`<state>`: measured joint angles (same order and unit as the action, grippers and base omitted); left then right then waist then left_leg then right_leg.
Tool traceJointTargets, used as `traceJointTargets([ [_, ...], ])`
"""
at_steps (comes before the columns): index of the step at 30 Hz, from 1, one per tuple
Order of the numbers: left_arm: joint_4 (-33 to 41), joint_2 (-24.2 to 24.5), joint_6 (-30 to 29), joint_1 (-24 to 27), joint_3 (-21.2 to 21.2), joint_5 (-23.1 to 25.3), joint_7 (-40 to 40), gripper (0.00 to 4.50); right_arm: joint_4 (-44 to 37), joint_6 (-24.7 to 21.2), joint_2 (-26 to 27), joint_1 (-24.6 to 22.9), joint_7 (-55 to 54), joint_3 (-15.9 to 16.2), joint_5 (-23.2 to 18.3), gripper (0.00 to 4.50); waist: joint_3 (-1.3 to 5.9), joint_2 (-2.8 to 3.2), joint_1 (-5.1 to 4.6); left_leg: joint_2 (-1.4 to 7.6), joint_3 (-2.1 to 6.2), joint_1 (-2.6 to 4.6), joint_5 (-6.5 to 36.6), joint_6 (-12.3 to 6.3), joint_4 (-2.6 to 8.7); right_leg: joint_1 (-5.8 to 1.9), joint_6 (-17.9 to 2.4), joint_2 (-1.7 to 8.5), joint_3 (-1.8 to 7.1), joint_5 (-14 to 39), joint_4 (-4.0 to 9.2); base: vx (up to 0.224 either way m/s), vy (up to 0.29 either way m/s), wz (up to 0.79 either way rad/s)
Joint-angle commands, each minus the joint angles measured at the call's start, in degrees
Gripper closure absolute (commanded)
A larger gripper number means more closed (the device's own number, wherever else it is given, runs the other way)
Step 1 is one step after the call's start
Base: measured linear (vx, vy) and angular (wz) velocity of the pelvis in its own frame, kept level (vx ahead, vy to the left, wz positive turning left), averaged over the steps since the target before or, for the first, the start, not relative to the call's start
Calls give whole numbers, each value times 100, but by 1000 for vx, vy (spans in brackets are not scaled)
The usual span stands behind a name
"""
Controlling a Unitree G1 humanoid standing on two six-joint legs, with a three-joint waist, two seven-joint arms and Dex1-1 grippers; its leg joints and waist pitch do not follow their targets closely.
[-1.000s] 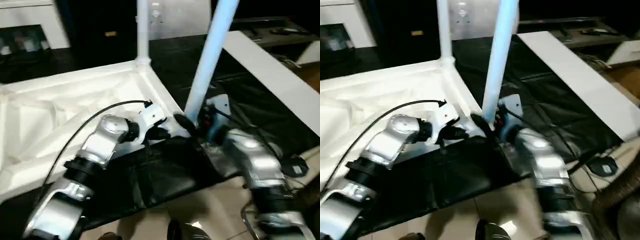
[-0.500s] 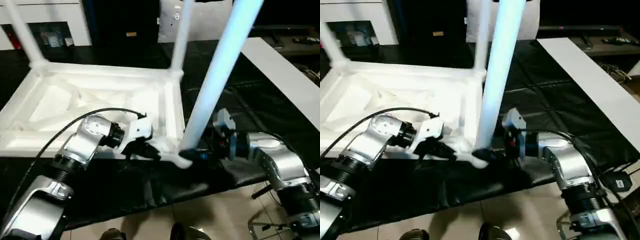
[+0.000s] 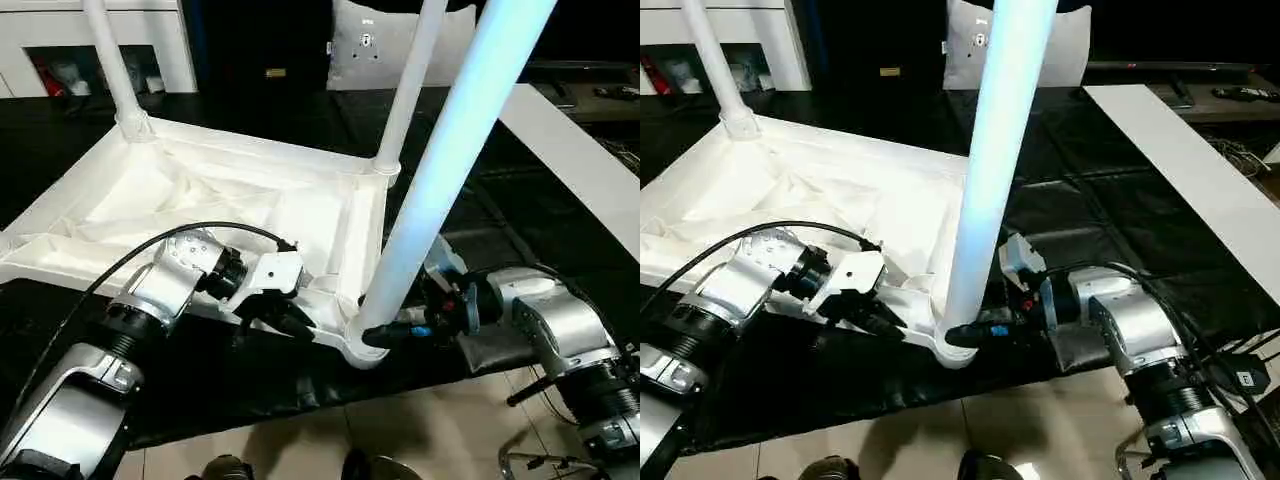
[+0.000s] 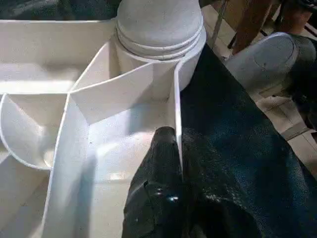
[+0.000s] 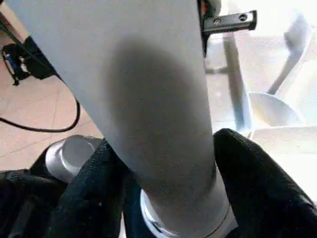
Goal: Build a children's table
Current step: Rotate leg to tighten
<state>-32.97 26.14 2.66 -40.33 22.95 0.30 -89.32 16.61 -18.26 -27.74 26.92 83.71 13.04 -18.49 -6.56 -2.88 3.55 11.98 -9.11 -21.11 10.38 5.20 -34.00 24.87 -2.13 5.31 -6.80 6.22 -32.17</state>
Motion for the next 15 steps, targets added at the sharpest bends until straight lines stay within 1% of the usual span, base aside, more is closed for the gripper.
traceJointTargets([
  [1,-18,-49,158,-142,171,22,-304,450,16,-63,-50,88,117,45,-70,213,510,-13,-10,115,-57,35,991,-418,391,-411,-791,298,283,2540,350,0,0,0],
  [2,-30,-51,161,-145,169,19,-307,450,6,-84,-49,82,135,48,-76,221,513,-15,-10,115,-58,35,982,-422,391,-415,-799,298,282,2523,345,0,0,0],
  [3,-38,-52,163,-148,168,17,-308,450,-1,-99,-49,78,148,51,-80,226,510,1,-8,117,-56,38,990,-418,392,-414,-813,293,282,2492,341,0,0,0],
  [4,-45,-54,157,-147,165,11,-308,450,-31,-137,-49,60,162,57,-90,226,506,-4,-9,123,-54,36,999,-415,395,-415,-832,297,284,2469,334,0,0,0],
  [5,-22,-61,63,-135,145,-17,-292,450,-96,-255,-32,25,140,36,-153,228,503,-15,-11,118,-56,32,1017,-410,394,-417,-821,296,282,2510,335,0,0,0],
  [7,44,-106,-195,-119,73,-53,-114,450,-303,-612,51,-64,-40,-66,-343,233,499,-12,-6,114,-55,32,1006,-403,397,-423,-796,293,279,2568,343,0,0,0],
  [8,74,-137,-410,-121,45,-17,62,450,-422,-751,105,-125,-177,-118,-428,234,481,-1,-11,118,-60,44,1034,-380,404,-413,-776,285,284,2619,357,0,0,0],
  [9,74,-137,-410,-121,45,-17,62,450,-422,-751,105,-125,-177,-118,-428,234,481,-1,-11,118,-60,44,1034,-380,404,-413,-776,285,284,2619,357,0,0,0],
  [10,123,-242,-772,-123,-28,40,445,450,-598,-936,265,-237,-673,-212,-428,234,473,-30,-19,101,-54,36,1093,-347,402,-412,-675,294,275,2864,383,0,0,0],
  [11,123,-242,-772,-123,-28,40,445,450,-598,-936,265,-237,-673,-212,-428,234,459,-16,-11,91,-53,80,1150,-307,395,-366,-605,301,271,3065,429,0,0,0],
  [12,185,-326,-1048,-119,-78,52,670,450,-621,-925,402,-283,-1080,-248,-279,234,454,-16,-34,81,-48,63,1173,-278,399,-377,-564,302,261,3160,431,0,0,0],
  [13,235,-379,-1221,-111,-110,51,804,450,-630,-905,491,-312,-1346,-268,-166,234,446,-15,-55,66,-38,46,1231,-213,396,-384,-434,297,236,3393,463,0,0,0],
  [14,325,-515,-1495,-94,-166,60,1085,450,-560,-1019,741,-295,-1937,-406,-54,234,431,-8,-89,44,-23,45,1317,-140,392,-379,-289,292,199,3678,515,0,0,0],
  [15,378,-589,-1638,-83,-193,67,1237,450,-520,-1096,879,-283,-2252,-488,-6,234,425,-5,-97,25,-16,53,1370,-121,382,-367,-224,294,169,3828,551,0,0,0],
])
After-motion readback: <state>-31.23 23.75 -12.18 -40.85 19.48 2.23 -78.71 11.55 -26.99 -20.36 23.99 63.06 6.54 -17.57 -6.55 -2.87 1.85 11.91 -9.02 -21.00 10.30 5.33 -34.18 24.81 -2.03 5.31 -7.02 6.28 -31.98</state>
